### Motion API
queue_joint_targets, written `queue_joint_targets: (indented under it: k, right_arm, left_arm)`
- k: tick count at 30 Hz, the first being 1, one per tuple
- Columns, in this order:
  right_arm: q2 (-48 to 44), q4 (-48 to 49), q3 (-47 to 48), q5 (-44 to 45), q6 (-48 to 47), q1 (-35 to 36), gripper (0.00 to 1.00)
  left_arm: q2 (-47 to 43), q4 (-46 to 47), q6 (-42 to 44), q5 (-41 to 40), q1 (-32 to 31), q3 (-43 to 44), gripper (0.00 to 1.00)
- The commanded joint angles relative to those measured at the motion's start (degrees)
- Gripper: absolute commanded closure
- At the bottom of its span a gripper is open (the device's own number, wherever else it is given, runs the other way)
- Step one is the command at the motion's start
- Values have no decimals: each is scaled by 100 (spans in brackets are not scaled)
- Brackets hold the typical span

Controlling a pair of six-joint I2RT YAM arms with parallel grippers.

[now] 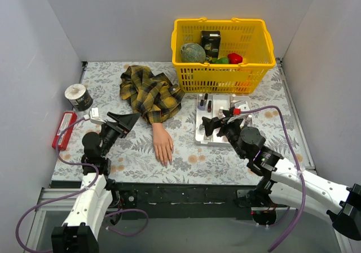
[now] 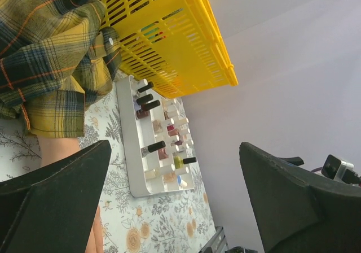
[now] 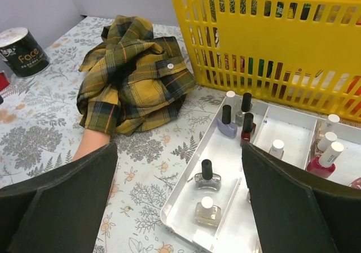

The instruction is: Paint the nails

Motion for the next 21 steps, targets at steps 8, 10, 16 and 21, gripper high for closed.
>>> queue_joint_targets:
  k: [8,10,16,21]
  right_arm:
    - [980,-997,1068,507,49,10,20]
    - [1051,-1276,1156,401,-40,10,19]
    - [1191,-1700,1042,516,153,1,24]
    - [1691,-1805,1086,305,171,-200,36]
  left_arm:
    - [-224,324,224,-400,-658,-306,2]
    - [-259,473,329,-707,-887,-421,2]
    - [459,484,830,-1411,-1898,-202,2]
    - [769,447,1033,-1360,-2022,36,2]
